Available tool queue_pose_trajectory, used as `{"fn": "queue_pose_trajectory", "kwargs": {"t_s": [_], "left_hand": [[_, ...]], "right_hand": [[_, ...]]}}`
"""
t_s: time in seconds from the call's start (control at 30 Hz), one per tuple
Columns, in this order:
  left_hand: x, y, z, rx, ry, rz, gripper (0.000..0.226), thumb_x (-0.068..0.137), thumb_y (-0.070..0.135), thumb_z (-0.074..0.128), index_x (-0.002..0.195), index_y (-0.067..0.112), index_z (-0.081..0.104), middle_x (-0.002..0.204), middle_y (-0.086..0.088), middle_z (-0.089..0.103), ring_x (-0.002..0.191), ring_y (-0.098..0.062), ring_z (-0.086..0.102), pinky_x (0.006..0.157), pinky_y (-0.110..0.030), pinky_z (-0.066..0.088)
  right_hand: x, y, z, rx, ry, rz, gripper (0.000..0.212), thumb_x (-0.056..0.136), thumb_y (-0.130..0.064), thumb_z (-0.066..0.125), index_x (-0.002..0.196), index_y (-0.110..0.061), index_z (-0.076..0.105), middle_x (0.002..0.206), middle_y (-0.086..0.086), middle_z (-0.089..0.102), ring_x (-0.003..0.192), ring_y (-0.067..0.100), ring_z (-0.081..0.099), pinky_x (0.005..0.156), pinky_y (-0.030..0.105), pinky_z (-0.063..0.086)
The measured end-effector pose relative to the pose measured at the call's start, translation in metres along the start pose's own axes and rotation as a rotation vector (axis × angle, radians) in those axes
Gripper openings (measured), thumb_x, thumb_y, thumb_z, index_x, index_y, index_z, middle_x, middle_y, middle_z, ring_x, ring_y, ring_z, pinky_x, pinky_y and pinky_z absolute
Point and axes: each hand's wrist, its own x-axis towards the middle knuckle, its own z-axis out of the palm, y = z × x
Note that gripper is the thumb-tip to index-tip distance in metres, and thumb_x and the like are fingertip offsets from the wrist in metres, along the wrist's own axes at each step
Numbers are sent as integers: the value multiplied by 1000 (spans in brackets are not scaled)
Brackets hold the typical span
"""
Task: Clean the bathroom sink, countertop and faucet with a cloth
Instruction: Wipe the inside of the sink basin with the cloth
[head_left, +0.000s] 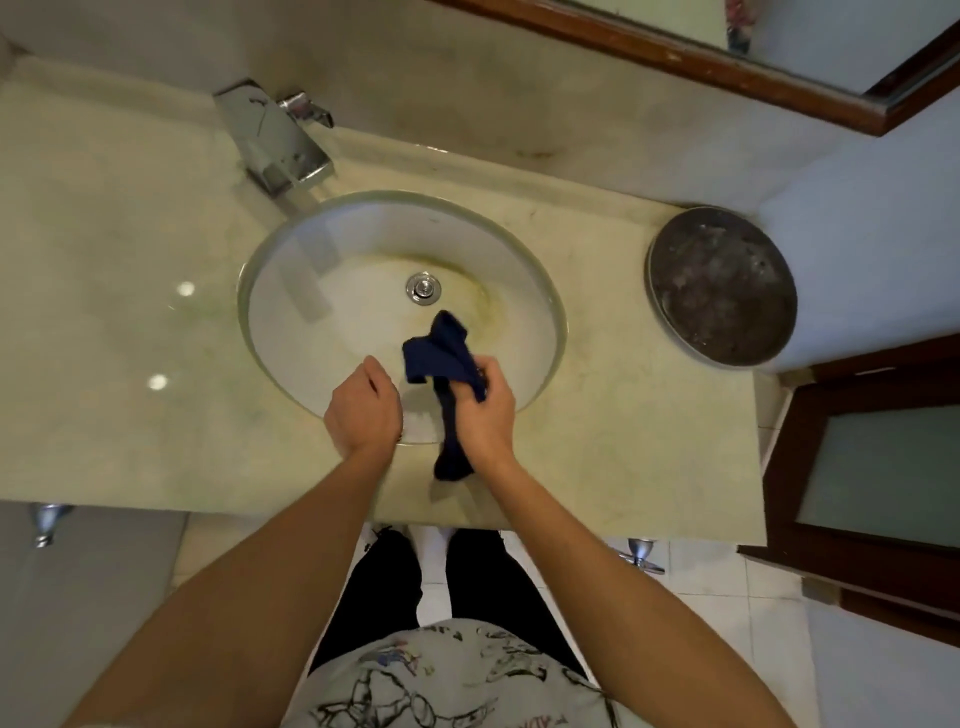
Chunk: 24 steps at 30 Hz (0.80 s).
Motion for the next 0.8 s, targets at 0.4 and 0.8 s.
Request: {"fn": "queue_pose_trajectory", "kwargs": {"t_s": [0.4, 0.8], "left_hand": [[-5, 3, 2, 144, -61, 70, 60, 106, 39, 21, 62, 9, 50, 60, -10, 58, 59, -36, 58, 68, -46, 54], [0, 6, 7, 187, -70, 58, 55, 106, 41, 30, 62, 10, 41, 56, -7, 50, 55, -35, 53, 65, -41, 48]], "right_hand": [[58, 16, -270, -535, 321, -38, 22, 94, -9, 60, 116, -12, 59, 100, 1, 65, 94, 21, 63, 78, 34, 47], [40, 47, -98, -472, 377, -8, 33, 88, -9, 60, 121, -16, 59, 106, 6, 72, 89, 24, 64, 78, 30, 43]]}}
